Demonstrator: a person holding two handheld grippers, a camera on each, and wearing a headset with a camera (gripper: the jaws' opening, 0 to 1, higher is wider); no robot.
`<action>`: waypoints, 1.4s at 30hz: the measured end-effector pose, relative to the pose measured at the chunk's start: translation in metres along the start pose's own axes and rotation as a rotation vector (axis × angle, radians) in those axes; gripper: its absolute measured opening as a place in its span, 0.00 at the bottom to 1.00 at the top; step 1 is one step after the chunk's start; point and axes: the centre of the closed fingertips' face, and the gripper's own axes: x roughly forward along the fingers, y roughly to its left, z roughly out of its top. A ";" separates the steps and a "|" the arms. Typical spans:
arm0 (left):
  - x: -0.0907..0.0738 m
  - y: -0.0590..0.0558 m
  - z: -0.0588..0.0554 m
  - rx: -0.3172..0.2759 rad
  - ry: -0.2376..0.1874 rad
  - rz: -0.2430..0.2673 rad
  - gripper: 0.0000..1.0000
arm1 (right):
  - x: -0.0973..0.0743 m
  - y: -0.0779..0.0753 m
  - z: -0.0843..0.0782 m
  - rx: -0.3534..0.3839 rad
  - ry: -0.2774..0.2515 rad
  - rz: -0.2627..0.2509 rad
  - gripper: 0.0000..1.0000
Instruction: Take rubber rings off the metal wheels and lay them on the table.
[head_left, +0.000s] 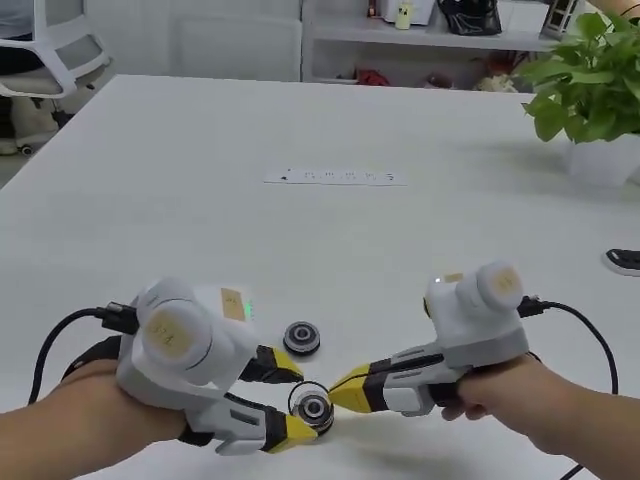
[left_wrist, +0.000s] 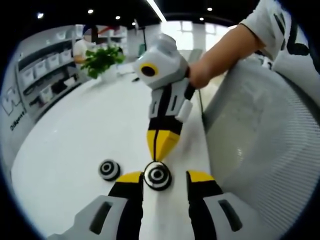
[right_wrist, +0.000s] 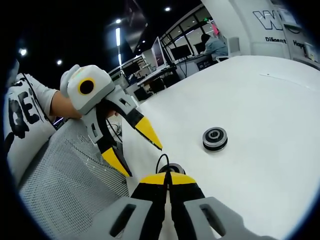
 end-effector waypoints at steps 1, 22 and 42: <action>-0.002 0.002 0.000 -0.008 -0.002 0.006 0.36 | 0.000 0.000 0.000 0.001 0.001 0.001 0.00; -0.035 0.014 0.001 -0.042 -0.040 0.079 0.52 | -0.002 0.006 0.006 -0.004 0.006 0.014 0.00; -0.065 0.020 -0.008 -0.116 -0.102 0.135 0.66 | -0.001 0.020 0.024 -0.014 -0.006 0.047 0.00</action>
